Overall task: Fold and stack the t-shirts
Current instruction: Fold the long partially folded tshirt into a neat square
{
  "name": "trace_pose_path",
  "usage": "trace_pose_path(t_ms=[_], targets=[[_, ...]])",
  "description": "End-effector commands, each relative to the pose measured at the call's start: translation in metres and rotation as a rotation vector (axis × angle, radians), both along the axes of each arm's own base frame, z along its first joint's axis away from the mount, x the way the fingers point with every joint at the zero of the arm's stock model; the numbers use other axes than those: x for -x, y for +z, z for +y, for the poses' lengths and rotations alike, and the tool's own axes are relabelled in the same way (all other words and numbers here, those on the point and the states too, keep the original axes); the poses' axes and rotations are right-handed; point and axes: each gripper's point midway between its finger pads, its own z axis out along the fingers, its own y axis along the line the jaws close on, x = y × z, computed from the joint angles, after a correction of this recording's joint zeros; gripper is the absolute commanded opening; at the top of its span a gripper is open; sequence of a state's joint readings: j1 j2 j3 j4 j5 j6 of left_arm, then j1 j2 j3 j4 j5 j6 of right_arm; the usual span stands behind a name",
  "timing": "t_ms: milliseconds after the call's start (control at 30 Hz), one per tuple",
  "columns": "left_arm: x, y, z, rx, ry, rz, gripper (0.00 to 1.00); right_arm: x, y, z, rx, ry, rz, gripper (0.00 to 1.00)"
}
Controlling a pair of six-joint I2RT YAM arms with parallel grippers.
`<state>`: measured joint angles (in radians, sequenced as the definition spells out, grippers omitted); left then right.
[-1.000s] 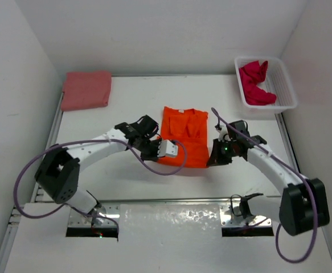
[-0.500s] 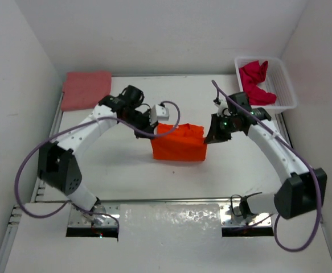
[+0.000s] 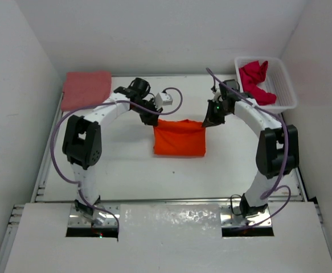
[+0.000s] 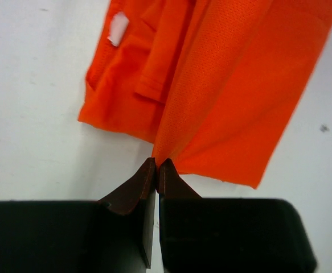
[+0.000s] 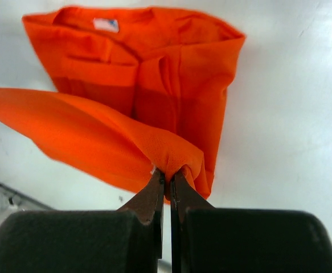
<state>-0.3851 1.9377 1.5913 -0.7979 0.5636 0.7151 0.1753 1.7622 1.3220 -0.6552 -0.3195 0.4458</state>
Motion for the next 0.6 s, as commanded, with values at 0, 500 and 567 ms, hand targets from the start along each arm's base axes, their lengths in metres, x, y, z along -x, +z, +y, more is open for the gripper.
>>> trace_pose_path(t_ms=[0, 500, 567], targets=[[-0.055, 0.011, -0.001, 0.020, 0.129, -0.135, 0.00, -0.047, 0.007, -0.014, 0.026, -0.084, -0.106, 0.00], [-0.151, -0.038, 0.010, -0.040, 0.499, -0.229, 0.55, -0.176, -0.038, -0.043, 0.044, -0.304, -0.220, 0.43], [-0.181, -0.012, 0.016, -0.029, 0.593, -0.293, 0.60, -0.198, -0.026, -0.055, 0.084, -0.322, -0.259, 0.43]])
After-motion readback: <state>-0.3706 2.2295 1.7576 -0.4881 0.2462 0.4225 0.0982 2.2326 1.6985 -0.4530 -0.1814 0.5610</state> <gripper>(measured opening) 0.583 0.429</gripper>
